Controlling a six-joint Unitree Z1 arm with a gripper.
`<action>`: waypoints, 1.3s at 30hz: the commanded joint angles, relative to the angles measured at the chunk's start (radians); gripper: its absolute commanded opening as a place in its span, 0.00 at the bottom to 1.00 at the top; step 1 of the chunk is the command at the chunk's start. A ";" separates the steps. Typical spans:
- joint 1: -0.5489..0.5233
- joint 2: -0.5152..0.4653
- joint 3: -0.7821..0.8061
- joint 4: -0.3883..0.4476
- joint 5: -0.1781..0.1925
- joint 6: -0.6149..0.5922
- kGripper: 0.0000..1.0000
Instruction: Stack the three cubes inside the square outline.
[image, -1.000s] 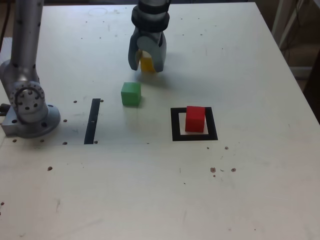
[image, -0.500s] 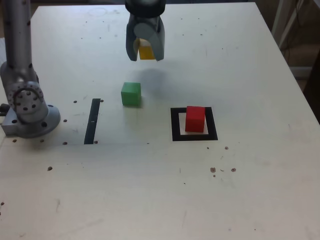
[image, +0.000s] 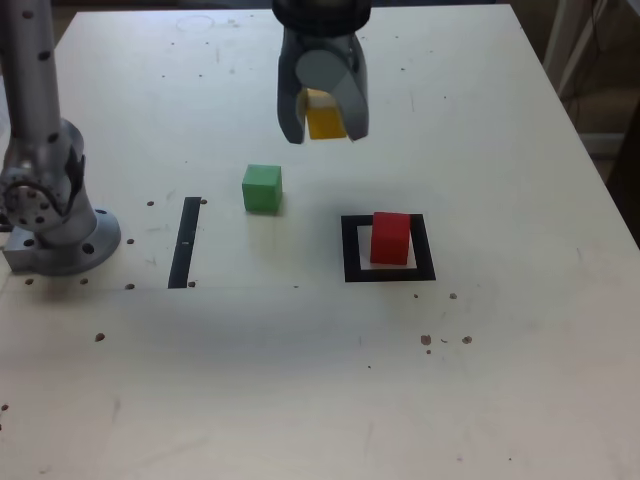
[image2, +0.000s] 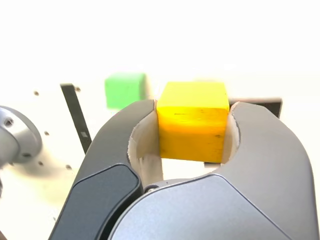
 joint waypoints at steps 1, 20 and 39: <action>-0.029 0.007 -0.026 0.014 -0.007 -0.027 0.28; -0.248 0.223 -0.305 0.162 -0.057 -0.216 0.28; -0.234 0.268 -0.197 0.041 -0.076 -0.195 0.29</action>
